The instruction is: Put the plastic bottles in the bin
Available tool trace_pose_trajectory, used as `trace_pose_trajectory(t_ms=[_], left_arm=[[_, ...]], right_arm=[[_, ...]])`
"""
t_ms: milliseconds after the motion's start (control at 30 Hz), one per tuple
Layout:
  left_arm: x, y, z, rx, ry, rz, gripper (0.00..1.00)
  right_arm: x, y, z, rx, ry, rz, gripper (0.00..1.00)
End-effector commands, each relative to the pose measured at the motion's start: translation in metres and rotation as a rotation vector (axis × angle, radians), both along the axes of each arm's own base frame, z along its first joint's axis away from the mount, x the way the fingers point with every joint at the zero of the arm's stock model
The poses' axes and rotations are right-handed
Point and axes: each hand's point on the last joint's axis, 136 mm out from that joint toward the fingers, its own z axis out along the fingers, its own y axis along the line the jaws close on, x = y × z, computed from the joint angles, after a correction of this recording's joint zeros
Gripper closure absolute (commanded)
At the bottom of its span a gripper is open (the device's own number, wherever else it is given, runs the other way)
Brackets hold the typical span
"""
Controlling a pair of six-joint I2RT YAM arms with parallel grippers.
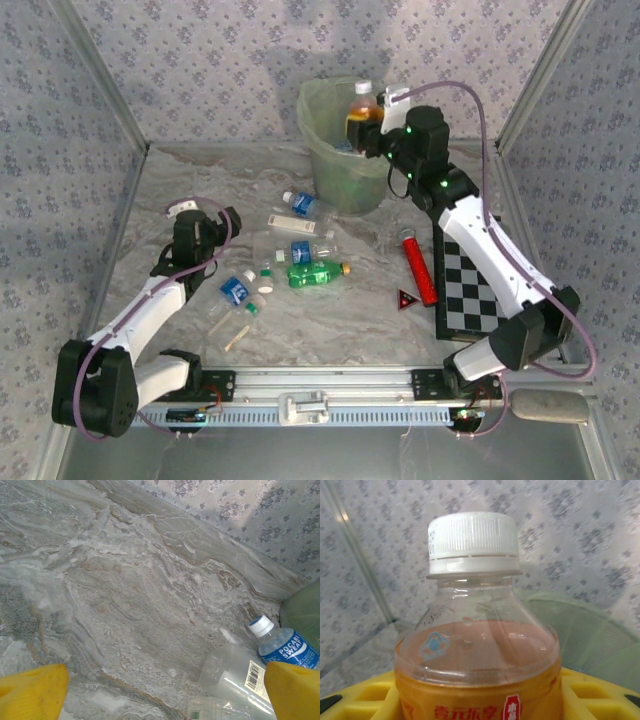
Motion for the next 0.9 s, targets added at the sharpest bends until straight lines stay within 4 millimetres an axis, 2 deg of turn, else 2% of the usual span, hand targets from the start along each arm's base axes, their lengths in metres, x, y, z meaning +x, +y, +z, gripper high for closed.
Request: trace_pose_trajectory(t_ms=[0,100,200,400,567,733,767,867], left_arm=[[0.001,-0.003,0.003,-0.027,-0.013,-0.017,0.00],[-0.001,-0.004,0.000,-0.033,-0.005,-0.024,0.00],[-0.004,-0.005,-0.003,-0.033,0.003,-0.029,0.00],[-0.008,-0.005,-0.004,-0.030,0.009,-0.035,0.00],[-0.008,-0.005,-0.003,-0.023,0.010,-0.039,0.00],[-0.008,-0.004,-0.002,-0.014,0.010,-0.042,0.00],[-0.008,-0.004,-0.002,-0.014,0.010,-0.042,0.00],[-0.008,-0.005,-0.001,-0.012,0.009,-0.044,0.00]], right_arm=[[0.028,-0.011,0.014,0.003,-0.050,-0.068,0.53],[0.055,-0.010,0.000,-0.012,-0.004,-0.084,0.53],[0.079,-0.003,-0.023,-0.042,0.064,-0.091,0.52],[0.113,0.010,-0.071,-0.109,0.199,-0.097,0.50],[0.129,0.017,-0.102,-0.150,0.281,-0.097,0.49],[0.136,0.021,-0.121,-0.170,0.331,-0.095,0.44],[0.136,0.021,-0.122,-0.172,0.333,-0.097,0.41],[0.137,0.023,-0.116,-0.170,0.321,-0.101,0.24]])
